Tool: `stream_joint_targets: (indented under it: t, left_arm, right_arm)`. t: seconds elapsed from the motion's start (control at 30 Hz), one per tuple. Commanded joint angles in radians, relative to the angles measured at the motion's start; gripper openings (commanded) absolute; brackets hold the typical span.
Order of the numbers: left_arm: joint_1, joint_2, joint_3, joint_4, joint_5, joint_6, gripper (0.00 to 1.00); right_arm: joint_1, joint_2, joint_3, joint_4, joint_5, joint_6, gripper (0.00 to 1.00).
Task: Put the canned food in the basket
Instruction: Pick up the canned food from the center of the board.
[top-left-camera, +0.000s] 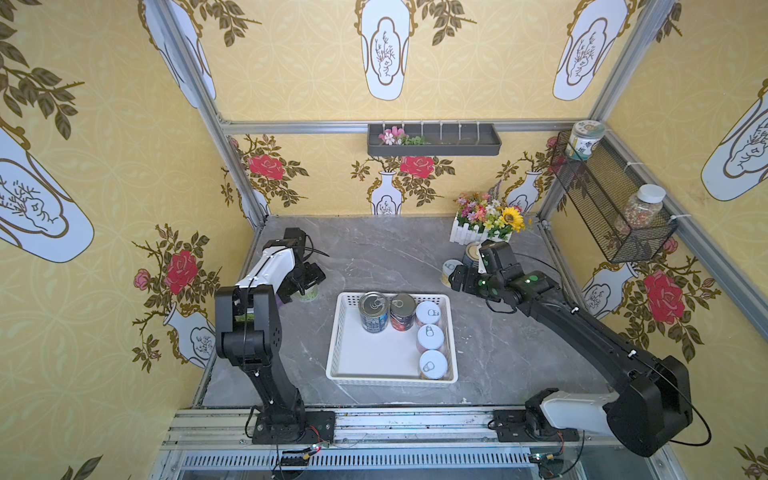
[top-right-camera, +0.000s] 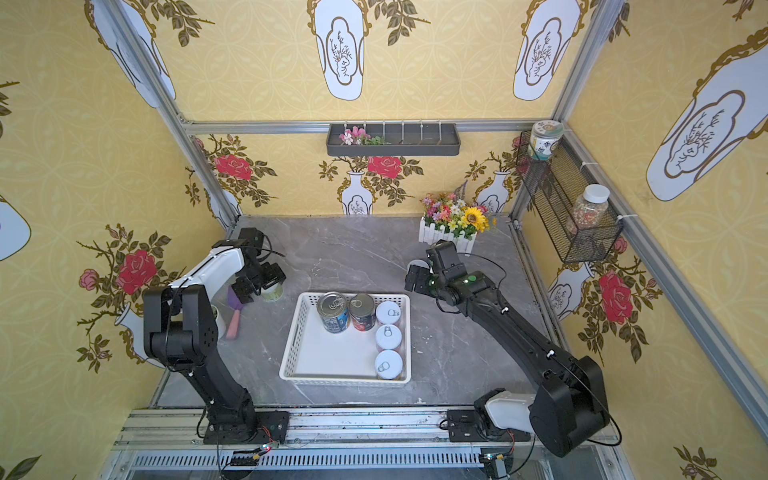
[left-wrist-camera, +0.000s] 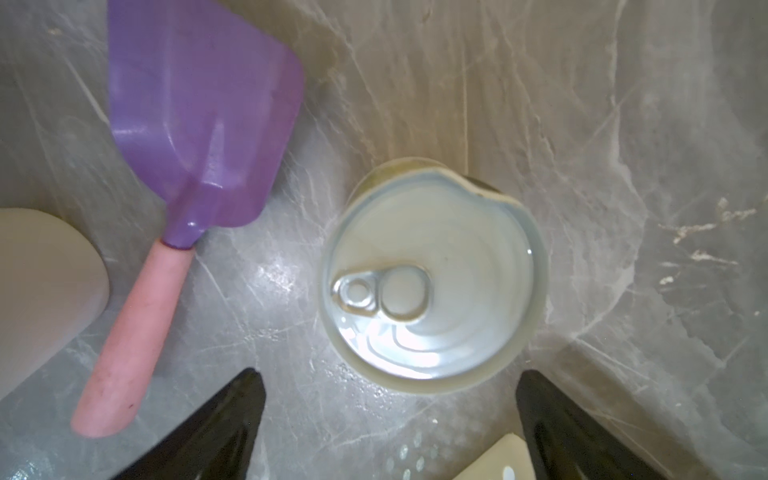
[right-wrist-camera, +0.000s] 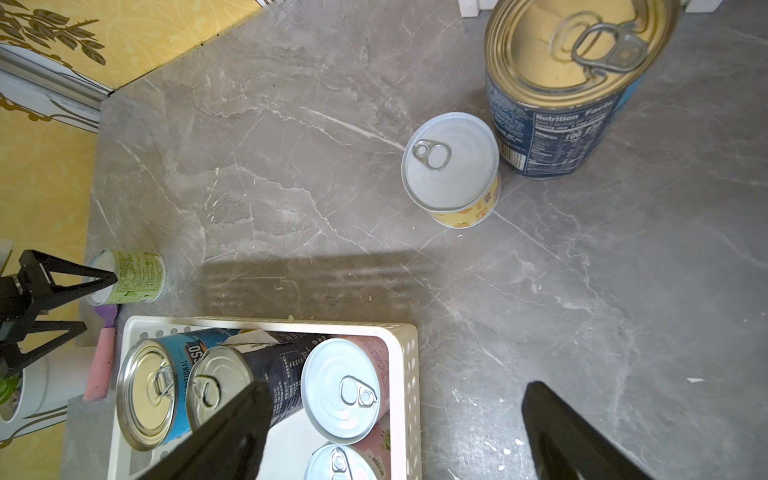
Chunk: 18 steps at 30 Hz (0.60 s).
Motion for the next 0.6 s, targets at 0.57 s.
stream_joint_targets:
  t: [0.57]
  left_arm:
    - [0.025, 0.131, 0.124, -0.065, -0.039, 0.013, 1.00]
  right_arm:
    - [0.018, 0.033, 0.023, 0.005, -0.005, -0.018, 0.97]
